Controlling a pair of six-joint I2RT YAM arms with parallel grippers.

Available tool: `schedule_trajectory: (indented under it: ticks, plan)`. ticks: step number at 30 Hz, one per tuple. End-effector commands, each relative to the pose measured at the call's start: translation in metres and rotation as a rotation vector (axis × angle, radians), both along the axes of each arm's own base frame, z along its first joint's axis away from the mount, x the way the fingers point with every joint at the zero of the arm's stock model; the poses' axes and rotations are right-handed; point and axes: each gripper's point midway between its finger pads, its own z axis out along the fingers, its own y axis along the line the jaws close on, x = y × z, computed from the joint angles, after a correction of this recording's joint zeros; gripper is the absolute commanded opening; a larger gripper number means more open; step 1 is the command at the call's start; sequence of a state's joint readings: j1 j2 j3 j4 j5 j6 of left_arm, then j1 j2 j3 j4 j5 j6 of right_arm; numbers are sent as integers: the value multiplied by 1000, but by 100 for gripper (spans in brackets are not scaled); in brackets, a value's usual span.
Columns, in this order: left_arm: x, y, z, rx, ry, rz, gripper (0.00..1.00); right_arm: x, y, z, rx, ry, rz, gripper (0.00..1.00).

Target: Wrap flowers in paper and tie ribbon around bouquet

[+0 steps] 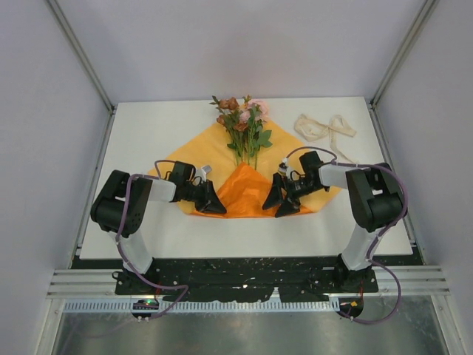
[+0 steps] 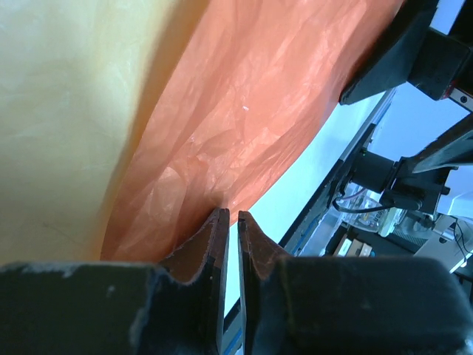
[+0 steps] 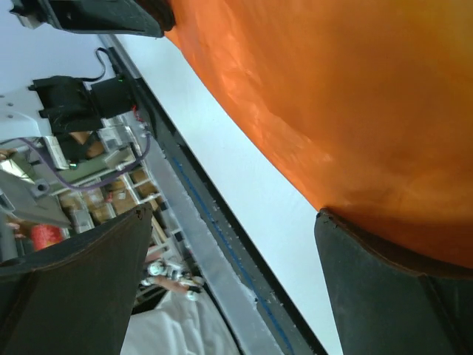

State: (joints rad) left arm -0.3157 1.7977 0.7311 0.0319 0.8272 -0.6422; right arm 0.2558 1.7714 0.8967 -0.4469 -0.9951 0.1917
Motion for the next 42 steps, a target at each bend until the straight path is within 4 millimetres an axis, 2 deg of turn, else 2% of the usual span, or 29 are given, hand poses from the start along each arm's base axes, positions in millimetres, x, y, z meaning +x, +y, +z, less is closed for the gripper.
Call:
schedule_trajectory:
  ticks: [1,2,5,8,16,17,18,20,22,24,27,29,33,34,35,36,37,38,39,40,42]
  plan:
    - [0,14,-18,91,-10,16,15,9,-32,-27,-112,52,-102,96]
    - [0,13,-19,90,-6,17,15,6,-42,-34,-159,65,-115,96]
    - [0,13,-18,86,3,22,15,10,-68,-36,-219,85,-197,95]
    - [-1,13,-19,86,7,21,15,5,-91,-41,-355,100,-232,95]
    - [-1,14,-20,90,6,24,15,0,-137,-54,-603,107,-268,96]
    - [0,14,-19,89,3,24,15,-1,-139,-54,-622,116,-274,95]
    - [-1,14,-20,92,4,24,15,2,-152,-56,-642,130,-319,95]
    - [2,13,-18,83,-19,24,15,4,-158,-54,-647,131,-344,95]
    - [2,12,-17,75,-20,21,15,10,-150,-42,-571,84,-321,95]
    - [4,10,-14,60,-35,17,15,19,-128,-17,-414,-7,-273,96]
    - [4,8,-7,38,-63,8,15,21,-88,36,-175,-170,-153,96]
    - [4,6,-3,29,-80,1,15,8,-51,62,-62,-226,-43,96]
    - [5,5,6,13,-113,-6,14,2,-8,83,12,-292,2,98]
    - [6,4,10,4,-128,-11,14,5,-1,81,15,-299,-12,100]
    - [6,3,13,-5,-141,-16,14,1,10,77,18,-270,-10,94]
    - [5,2,14,-12,-147,-22,14,7,15,73,29,-297,-14,85]
    - [4,0,16,-20,-151,-29,14,3,23,61,22,-254,-6,79]
    - [4,-1,18,-26,-155,-36,14,8,25,54,9,-263,-10,66]
    - [3,-2,19,-32,-159,-42,14,7,28,39,-10,-223,2,61]
    - [3,-3,21,-37,-163,-43,13,9,29,31,-16,-209,2,53]
    - [3,-4,24,-48,-171,-51,13,13,28,13,-50,-186,3,43]
